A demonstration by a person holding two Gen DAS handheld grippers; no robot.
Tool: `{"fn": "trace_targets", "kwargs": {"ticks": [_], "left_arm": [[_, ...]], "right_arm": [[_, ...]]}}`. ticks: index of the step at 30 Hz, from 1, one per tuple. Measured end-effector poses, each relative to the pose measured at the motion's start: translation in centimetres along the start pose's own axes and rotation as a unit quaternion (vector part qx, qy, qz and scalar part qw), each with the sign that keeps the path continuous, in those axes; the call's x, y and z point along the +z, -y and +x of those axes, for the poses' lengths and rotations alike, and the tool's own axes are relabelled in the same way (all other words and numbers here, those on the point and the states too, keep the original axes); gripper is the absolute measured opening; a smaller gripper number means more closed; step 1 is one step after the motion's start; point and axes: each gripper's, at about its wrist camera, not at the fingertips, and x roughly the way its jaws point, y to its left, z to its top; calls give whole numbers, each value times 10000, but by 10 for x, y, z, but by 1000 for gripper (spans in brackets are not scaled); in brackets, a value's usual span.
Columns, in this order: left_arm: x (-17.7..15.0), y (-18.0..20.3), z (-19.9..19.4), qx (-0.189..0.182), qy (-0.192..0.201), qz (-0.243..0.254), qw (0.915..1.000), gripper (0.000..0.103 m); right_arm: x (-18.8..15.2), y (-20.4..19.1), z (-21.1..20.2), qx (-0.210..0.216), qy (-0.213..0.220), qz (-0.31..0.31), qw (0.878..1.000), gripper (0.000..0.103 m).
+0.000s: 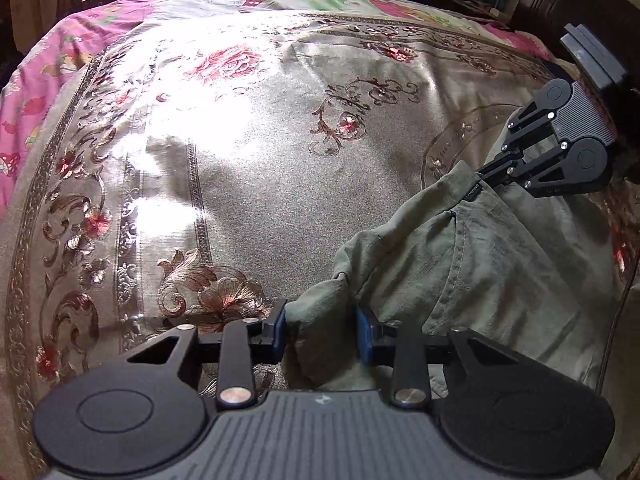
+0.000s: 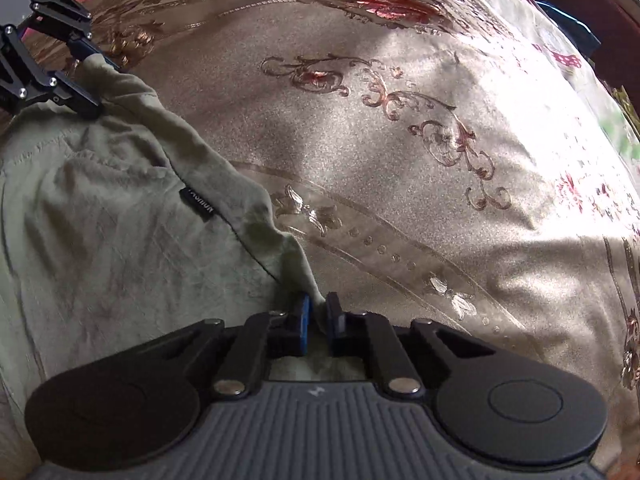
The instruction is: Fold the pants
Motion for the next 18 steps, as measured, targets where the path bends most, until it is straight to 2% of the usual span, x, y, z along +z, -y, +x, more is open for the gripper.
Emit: {"fn": "trace_targets", "kwargs": {"ticks": [1, 5, 11, 14, 18], "left_arm": [[-1, 1, -3, 30, 68, -24, 10000, 38], [-9, 20, -24, 348, 419, 172, 9984, 35], [-23, 57, -95, 222, 1345, 305, 9902, 35], [-44, 93, -135, 104, 1660, 612, 9842, 35], [-100, 152, -175, -63, 1784, 1093, 9778, 35]], "right_arm": [[-3, 0, -3, -60, 47, 80, 9999, 1], [-20, -4, -34, -372, 413, 247, 9981, 0], [-56, -25, -128, -786, 1312, 537, 9868, 0], [-90, -52, -177, -924, 1727, 675, 9783, 0], [-165, -119, -242, -1109, 2108, 937, 9667, 0]]}}
